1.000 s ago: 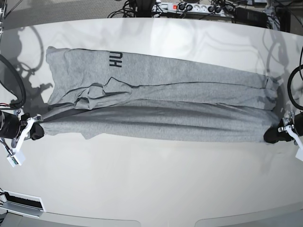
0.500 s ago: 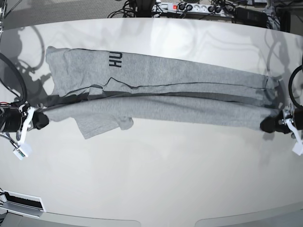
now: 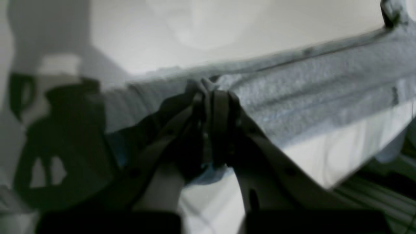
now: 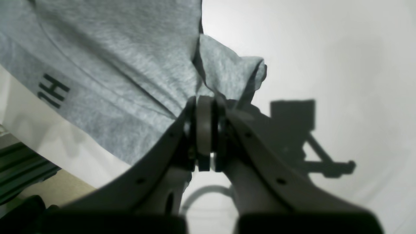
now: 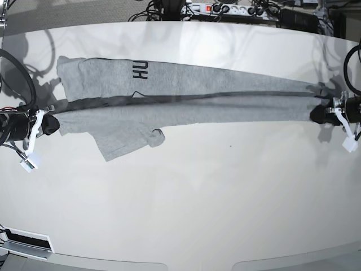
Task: Layout the t-shirt on the table in an organized manner, then fold the t-shirt properly
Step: 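Fold the hem over toward the folded shoulder edge with both grippers, then release the hem and press the folded strip flat with the right gripper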
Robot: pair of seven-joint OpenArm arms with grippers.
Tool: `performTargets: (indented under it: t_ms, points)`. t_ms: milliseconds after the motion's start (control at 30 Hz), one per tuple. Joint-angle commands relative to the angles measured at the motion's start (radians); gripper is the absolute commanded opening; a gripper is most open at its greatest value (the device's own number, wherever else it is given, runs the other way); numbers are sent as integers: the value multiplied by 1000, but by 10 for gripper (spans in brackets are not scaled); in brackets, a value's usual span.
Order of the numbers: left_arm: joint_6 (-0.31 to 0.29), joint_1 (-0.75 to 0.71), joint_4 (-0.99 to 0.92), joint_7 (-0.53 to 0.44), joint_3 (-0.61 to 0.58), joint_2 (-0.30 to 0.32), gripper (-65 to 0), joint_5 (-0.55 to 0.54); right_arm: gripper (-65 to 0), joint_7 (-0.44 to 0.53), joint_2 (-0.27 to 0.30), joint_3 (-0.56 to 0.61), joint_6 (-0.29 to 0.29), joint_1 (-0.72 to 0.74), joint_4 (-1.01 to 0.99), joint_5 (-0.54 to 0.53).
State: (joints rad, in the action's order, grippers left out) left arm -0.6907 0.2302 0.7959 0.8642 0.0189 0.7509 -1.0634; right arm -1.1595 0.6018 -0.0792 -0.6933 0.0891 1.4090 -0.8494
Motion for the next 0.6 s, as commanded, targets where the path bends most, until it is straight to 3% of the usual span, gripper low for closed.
performTargets:
  t_ms: [0, 233, 433, 467, 567]
  points:
    - [-7, 27, 11, -37, 8, 31, -650, 12, -650, 14, 28, -8, -5, 22, 16, -6]
    - [-7, 47, 11, -74, 8, 30, -650, 64, -650, 14, 27, -8, -5, 21, 16, -8]
    - [-7, 44, 11, 27, 8, 22, -650, -1, -628, -8, 27, -8, -5, 22, 16, -11]
    - [-7, 44, 11, 44, 8, 22, -620, -20, -544, -8, 28, -8, -5, 22, 16, -11]
    - [-7, 44, 11, 57, 8, 22, -347, -42, -241, 26, 28, -8, -5, 32, 16, 3]
